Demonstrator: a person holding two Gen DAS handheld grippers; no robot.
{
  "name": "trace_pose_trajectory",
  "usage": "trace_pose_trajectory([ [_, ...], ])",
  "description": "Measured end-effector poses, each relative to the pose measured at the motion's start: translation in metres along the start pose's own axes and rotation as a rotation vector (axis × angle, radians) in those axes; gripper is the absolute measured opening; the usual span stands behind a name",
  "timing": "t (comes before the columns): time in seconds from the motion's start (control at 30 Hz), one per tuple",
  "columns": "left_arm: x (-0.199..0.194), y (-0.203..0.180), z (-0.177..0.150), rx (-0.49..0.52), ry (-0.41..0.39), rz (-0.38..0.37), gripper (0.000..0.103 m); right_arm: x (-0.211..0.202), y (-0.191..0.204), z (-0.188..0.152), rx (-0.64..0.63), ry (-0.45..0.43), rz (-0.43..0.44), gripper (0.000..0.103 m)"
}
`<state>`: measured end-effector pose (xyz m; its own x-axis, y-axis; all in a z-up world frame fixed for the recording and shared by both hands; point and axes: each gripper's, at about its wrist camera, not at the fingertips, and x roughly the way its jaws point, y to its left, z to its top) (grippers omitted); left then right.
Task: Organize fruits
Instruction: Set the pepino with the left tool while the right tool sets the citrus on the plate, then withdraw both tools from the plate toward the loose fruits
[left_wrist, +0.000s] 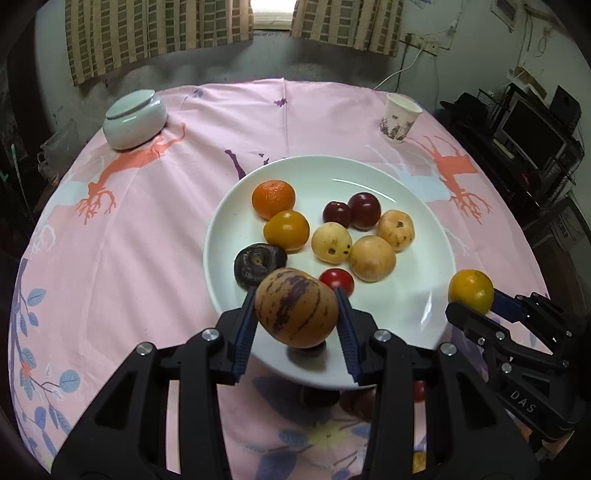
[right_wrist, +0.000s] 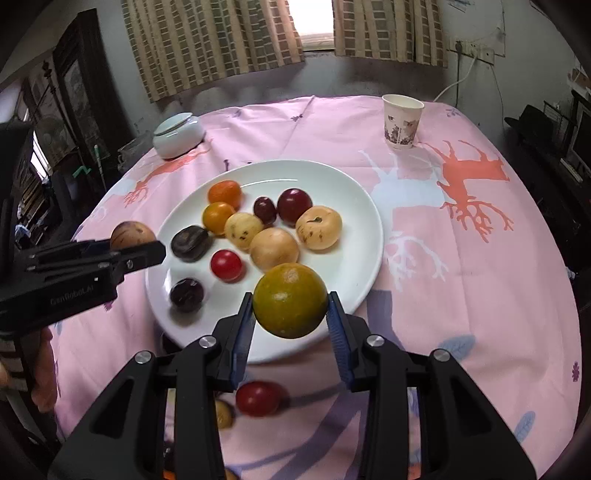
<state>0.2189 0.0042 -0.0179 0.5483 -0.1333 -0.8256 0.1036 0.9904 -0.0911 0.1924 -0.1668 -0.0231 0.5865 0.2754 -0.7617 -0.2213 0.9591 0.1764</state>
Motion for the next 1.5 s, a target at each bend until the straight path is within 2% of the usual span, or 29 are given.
trace_pose_trajectory([
  [0.27, 0.044, 0.007, 0.014, -0.037, 0.077, -0.017, 0.041, 0.040, -0.011, 0.017, 0.003, 0.064, -0.013, 0.039],
  [0.43, 0.051, 0.007, 0.019, -0.038, 0.076, -0.017, 0.042, 0.052, -0.013, 0.023, -0.003, 0.077, -0.020, 0.039],
  [0.47, 0.051, 0.008, 0.020, -0.047, 0.075, -0.020, 0.045, 0.054, -0.011, 0.023, -0.015, 0.081, -0.025, 0.039],
  [0.5, 0.050, 0.009, 0.022, -0.056, 0.069, -0.029, 0.059, 0.057, -0.009, 0.024, -0.035, 0.085, -0.036, 0.039],
  [0.57, 0.043, 0.010, 0.024, -0.074, 0.035, -0.036, 0.071, 0.058, -0.005, 0.025, -0.068, 0.066, -0.074, 0.041],
  [0.6, 0.037, 0.011, 0.025, -0.074, 0.015, -0.036, 0.071, 0.055, -0.004, 0.025, -0.081, 0.046, -0.089, 0.053],
  [0.63, 0.032, 0.010, 0.026, -0.069, 0.002, -0.037, 0.071, 0.048, -0.003, 0.026, -0.089, 0.010, -0.103, 0.071],
  [0.7, 0.018, 0.012, 0.028, -0.073, -0.019, -0.041, 0.071, 0.035, -0.001, 0.028, -0.102, -0.048, -0.114, 0.072],
  [0.77, 0.001, 0.016, 0.025, -0.082, -0.042, -0.055, 0.071, 0.024, -0.001, 0.030, -0.106, -0.055, -0.102, 0.072],
  [0.87, -0.034, 0.021, 0.008, -0.073, -0.095, -0.053, 0.082, -0.002, -0.001, 0.023, -0.106, -0.069, -0.070, 0.073],
  [1.0, -0.077, 0.025, -0.036, -0.048, -0.177, -0.035, 0.090, -0.033, 0.000, -0.009, -0.106, -0.032, -0.045, 0.093],
  [1.17, -0.100, 0.031, -0.099, -0.046, -0.229, 0.030, 0.097, -0.056, 0.002, -0.070, -0.080, 0.020, 0.005, 0.093],
  [1.23, -0.098, 0.036, -0.123, -0.054, -0.208, 0.048, 0.097, -0.059, 0.003, -0.089, -0.062, 0.043, 0.011, 0.093],
  [1.3, -0.093, 0.041, -0.140, -0.073, -0.162, 0.033, 0.097, -0.059, 0.007, -0.099, -0.064, 0.065, 0.016, 0.093],
  [1.4, -0.089, 0.048, -0.158, -0.084, -0.118, 0.008, 0.097, -0.055, 0.016, -0.099, -0.094, 0.058, 0.017, 0.091],
  [1.5, -0.091, 0.052, -0.167, -0.087, -0.114, 0.016, 0.097, -0.040, 0.025, -0.086, -0.127, 0.053, 0.046, 0.054],
])
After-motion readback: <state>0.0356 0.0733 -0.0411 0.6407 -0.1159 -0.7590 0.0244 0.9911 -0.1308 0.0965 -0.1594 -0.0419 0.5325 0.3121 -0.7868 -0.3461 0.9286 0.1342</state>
